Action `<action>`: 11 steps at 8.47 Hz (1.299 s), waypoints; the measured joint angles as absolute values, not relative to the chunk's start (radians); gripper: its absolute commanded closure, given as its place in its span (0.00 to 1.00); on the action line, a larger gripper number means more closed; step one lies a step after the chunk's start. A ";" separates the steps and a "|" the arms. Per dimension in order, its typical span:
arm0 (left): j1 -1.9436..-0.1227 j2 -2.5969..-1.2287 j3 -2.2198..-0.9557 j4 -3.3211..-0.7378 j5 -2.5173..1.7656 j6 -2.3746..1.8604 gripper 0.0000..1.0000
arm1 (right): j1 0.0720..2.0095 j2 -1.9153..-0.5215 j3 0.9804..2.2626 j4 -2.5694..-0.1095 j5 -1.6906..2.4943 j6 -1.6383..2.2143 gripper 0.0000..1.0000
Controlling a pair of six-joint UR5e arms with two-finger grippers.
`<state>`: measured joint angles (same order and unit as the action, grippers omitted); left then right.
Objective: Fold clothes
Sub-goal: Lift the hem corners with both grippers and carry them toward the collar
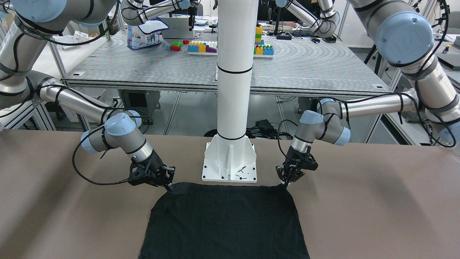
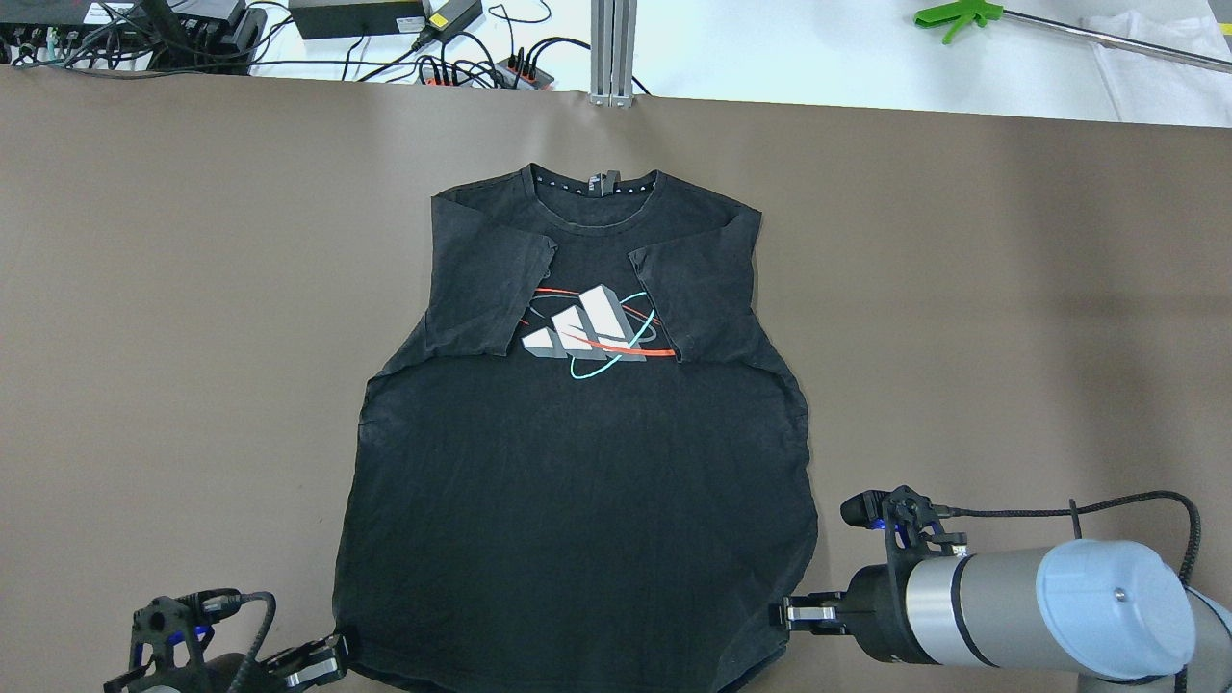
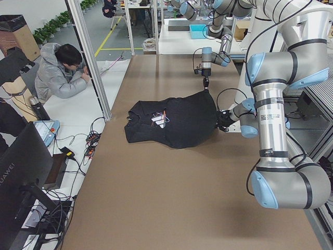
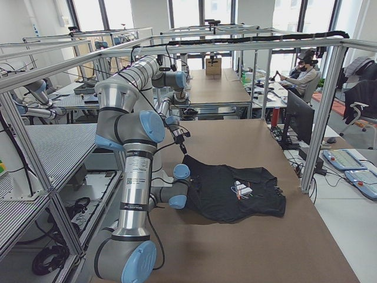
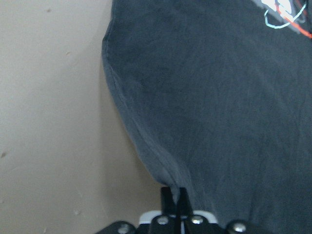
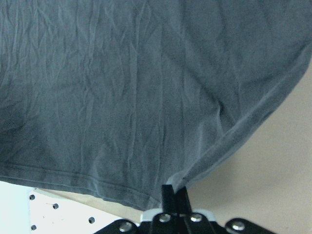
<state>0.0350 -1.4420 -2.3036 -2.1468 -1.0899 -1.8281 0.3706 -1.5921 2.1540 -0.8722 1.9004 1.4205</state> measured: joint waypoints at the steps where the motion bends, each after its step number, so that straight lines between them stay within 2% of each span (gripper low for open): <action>1: 0.031 -1.437 -2.347 -2.148 -1.099 -1.827 1.00 | 0.376 -1.619 2.173 -0.822 1.939 1.425 1.00; 4: 0.070 -1.430 -2.473 -2.172 -1.135 -1.821 1.00 | 0.408 -1.739 2.191 -0.544 2.116 1.466 1.00; 8: 0.080 -1.358 -2.595 -2.200 -1.317 -1.791 1.00 | 0.574 -1.764 2.183 -0.285 2.436 1.669 1.00; 11: 0.006 -1.366 -2.593 -2.202 -1.339 -1.789 1.00 | 0.659 -1.687 2.036 -0.254 2.453 1.634 1.00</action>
